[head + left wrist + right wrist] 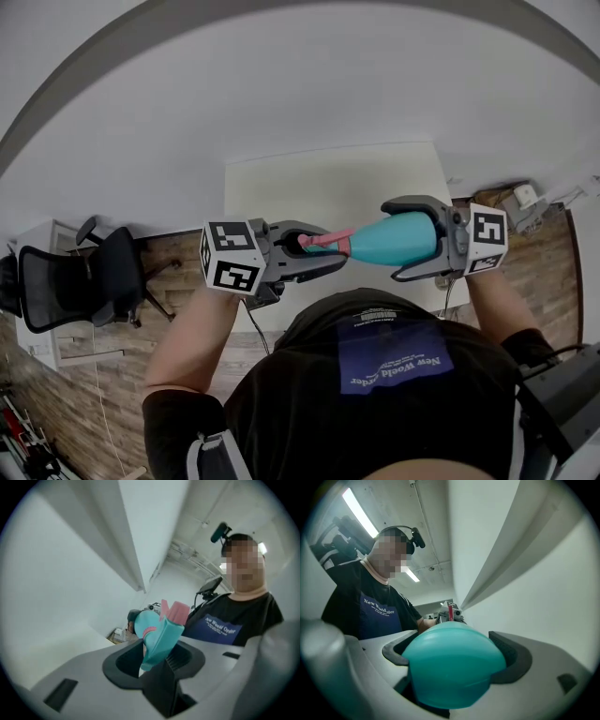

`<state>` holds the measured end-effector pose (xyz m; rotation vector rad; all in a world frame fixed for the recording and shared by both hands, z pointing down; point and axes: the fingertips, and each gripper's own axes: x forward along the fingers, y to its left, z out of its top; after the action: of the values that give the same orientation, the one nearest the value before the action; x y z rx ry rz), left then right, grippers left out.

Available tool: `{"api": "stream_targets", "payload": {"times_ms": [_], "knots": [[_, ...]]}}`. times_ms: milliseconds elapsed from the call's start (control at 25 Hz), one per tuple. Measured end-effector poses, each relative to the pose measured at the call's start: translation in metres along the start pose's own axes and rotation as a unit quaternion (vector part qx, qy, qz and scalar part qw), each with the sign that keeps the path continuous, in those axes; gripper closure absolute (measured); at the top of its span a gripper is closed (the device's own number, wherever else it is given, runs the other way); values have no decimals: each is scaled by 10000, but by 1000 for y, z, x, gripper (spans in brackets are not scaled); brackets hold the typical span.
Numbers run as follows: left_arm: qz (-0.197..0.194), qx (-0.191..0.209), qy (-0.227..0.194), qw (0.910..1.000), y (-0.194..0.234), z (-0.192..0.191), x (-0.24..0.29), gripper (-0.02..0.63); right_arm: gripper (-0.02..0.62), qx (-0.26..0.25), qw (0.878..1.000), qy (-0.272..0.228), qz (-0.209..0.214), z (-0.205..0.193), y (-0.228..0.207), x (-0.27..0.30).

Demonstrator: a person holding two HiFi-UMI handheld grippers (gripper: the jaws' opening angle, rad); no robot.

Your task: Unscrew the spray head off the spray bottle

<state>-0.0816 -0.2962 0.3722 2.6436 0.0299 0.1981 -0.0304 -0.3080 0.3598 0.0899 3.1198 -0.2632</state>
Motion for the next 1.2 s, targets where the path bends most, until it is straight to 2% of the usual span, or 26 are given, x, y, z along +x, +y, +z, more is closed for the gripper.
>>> {"api": "stream_targets", "payload": {"times_ms": [160, 240, 400, 600, 720, 760, 800, 840, 880, 960, 1040, 1160, 1200], "knots": [[-155, -1142, -157, 9932, 5, -2, -1, 472, 130, -47, 9999, 74, -85, 0, -1, 0], [-73, -1204, -177, 9925, 8, -1, 1, 472, 130, 51, 9999, 23, -125, -1, -5, -2], [328, -335, -204, 9987, 12, 8, 1, 471, 130, 395, 9988, -235, -171, -3, -13, -8], [695, 587, -248, 9955, 12, 21, -6, 466, 130, 598, 9970, -430, -221, 2, -23, -14], [1010, 1194, -260, 9874, 12, 25, -15, 420, 130, 675, 9959, -544, -248, 6, -27, -17], [1196, 1518, -194, 9810, 12, 25, -19, 419, 130, 715, 9954, -581, -256, 6, -27, -17], [1424, 1934, -67, 9707, 12, 23, -24, 419, 130, 763, 9948, -617, -261, 7, -27, -18], [1684, 2431, 120, 9552, 13, 20, -28, 374, 131, 820, 9941, -652, -265, 7, -26, -18], [1955, 2967, 342, 9341, 15, 17, -33, 356, 132, 883, 9934, -688, -269, 7, -27, -18], [2436, 3995, 718, 8809, 20, 9, -41, 330, 130, 1015, 9916, -754, -284, 6, -28, -20], [2794, 4927, 1023, 8178, 22, 5, -46, 330, 130, 1136, 9898, -807, -304, 4, -30, -22], [3147, 6165, 1508, 7058, 22, 5, -52, 328, 130, 1339, 9869, -846, -300, 2, -32, -22], [3178, 6503, 1600, 6712, 20, 7, -51, 328, 130, 1426, 9856, -856, -289, 1, -33, -22]]}}
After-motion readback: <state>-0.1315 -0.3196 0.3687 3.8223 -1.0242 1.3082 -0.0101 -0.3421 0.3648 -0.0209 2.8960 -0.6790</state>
